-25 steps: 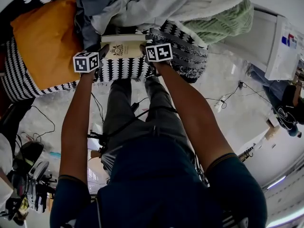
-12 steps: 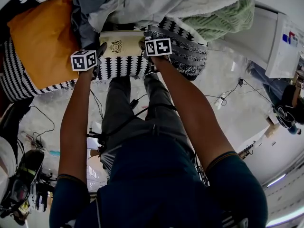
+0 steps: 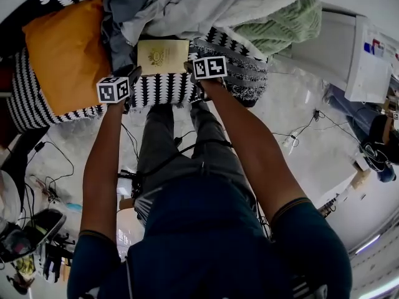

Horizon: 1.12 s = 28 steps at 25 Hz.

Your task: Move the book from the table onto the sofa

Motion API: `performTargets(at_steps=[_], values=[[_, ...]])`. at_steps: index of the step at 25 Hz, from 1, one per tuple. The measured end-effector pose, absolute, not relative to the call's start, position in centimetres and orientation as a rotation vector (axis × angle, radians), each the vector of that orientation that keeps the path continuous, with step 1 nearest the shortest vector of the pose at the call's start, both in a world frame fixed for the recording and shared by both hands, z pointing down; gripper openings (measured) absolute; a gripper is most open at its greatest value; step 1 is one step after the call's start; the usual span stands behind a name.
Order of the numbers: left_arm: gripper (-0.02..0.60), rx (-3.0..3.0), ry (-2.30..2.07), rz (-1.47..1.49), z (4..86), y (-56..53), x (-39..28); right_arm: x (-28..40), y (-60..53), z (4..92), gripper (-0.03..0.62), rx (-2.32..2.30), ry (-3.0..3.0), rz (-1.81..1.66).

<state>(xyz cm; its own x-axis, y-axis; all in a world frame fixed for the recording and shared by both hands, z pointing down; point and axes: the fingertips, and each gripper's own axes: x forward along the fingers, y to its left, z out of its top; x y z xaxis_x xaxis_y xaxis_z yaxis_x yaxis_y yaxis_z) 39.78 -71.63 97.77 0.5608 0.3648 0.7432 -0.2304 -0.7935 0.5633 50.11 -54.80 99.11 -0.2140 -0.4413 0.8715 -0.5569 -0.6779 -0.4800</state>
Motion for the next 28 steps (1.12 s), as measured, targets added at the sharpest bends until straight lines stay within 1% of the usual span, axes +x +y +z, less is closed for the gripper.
performTargets(at_steps=[3, 6, 7, 9, 10, 13, 19, 23, 28], values=[[0.139, 2.204, 0.118, 1.201, 95.2, -71.2, 39.5, 49.2, -54.0, 97.2, 0.11, 1.946, -1.238, 2.083], [0.092, 2.254, 0.128, 1.16, 92.1, -71.0, 39.5, 48.5, -53.2, 94.9, 0.109, 2.004, -1.267, 2.115], [0.075, 2.268, 0.129, 1.143, 91.1, -70.8, 39.4, 48.2, -52.9, 94.1, 0.098, 2.013, -1.286, 2.113], [0.044, 2.293, 0.126, 1.112, 89.1, -70.5, 39.2, 47.5, -52.1, 92.7, 0.049, 2.013, -1.328, 2.107], [0.03, 2.305, 0.121, 1.1, 88.2, -70.4, 39.0, 47.2, -51.7, 92.1, 0.036, 2.013, -1.348, 2.105], [0.005, 2.351, 0.107, 1.068, 85.4, -69.8, 38.3, 46.7, -51.1, 89.6, 0.016, 2.026, -1.433, 2.071], [0.003, 2.574, 0.156, 1.015, 78.0, -67.7, 37.4, 46.1, -51.6, 82.3, 0.014, 1.979, -1.715, 1.811], [0.003, 2.682, 0.123, 0.898, 72.2, -67.1, 37.4, 47.1, -52.3, 76.2, 0.014, 2.001, -1.87, 1.577], [0.003, 2.804, 0.069, 0.734, 64.5, -66.1, 37.7, 48.2, -52.8, 66.4, 0.012, 2.06, -2.051, 1.205]])
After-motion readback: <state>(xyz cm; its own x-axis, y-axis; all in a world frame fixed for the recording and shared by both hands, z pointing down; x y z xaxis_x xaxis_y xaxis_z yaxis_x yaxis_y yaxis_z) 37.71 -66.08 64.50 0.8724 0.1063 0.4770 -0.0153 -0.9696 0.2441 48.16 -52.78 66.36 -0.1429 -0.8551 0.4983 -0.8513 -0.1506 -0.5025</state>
